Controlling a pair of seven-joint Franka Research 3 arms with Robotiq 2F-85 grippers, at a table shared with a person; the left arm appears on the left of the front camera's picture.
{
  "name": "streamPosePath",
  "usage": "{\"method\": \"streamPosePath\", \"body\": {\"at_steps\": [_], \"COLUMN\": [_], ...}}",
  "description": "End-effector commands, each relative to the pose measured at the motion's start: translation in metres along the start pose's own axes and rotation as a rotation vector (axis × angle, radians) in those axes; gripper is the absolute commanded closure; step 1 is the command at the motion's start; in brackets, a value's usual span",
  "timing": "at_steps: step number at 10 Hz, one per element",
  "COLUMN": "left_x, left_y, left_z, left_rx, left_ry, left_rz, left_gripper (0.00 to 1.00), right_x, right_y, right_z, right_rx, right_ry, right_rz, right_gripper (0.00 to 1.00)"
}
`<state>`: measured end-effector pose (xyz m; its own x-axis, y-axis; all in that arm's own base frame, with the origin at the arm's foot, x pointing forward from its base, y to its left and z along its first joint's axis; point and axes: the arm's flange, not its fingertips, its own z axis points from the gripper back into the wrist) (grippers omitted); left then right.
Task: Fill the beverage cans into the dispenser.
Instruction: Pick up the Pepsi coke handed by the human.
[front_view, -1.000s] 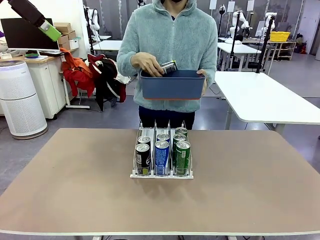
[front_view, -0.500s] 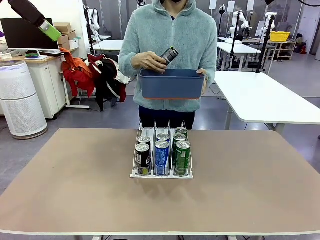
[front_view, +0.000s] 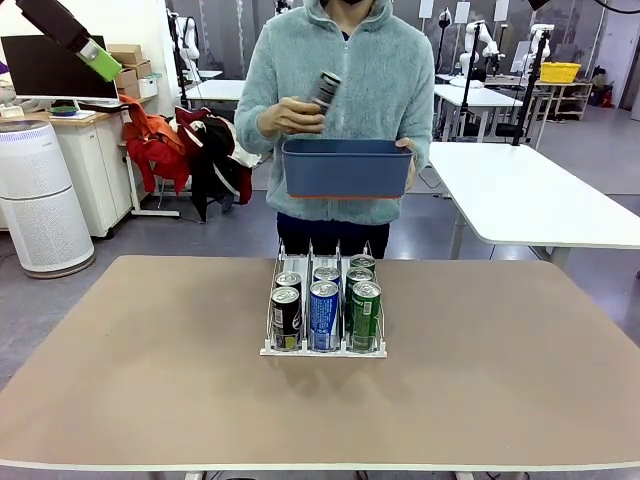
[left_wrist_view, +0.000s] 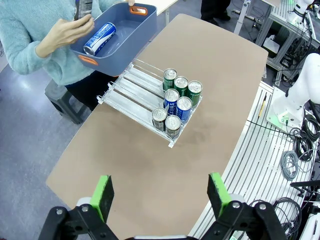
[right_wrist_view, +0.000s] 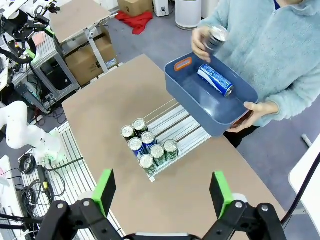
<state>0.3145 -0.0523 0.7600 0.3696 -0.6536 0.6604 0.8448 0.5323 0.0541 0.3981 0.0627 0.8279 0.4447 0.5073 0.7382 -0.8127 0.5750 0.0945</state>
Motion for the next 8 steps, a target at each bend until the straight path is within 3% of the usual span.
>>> {"method": "streamPosePath", "body": {"at_steps": [1, 8], "left_x": [-0.0013, -0.0013], "left_y": [0.0005, 0.0005], "left_z": [-0.0004, -0.0004], "left_rx": [0.003, 0.003], "left_ry": [0.009, 0.009], "left_rz": [-0.002, -0.002], "left_gripper": [0.0, 0.0], "right_x": [0.0011, 0.0011], "right_y": [0.0, 0.0], "right_z": [0.0013, 0.0013], "right_rx": [0.005, 0.005], "right_ry": [0.005, 0.005], "right_rz": [0.001, 0.001], "right_gripper": [0.0, 0.0]}}
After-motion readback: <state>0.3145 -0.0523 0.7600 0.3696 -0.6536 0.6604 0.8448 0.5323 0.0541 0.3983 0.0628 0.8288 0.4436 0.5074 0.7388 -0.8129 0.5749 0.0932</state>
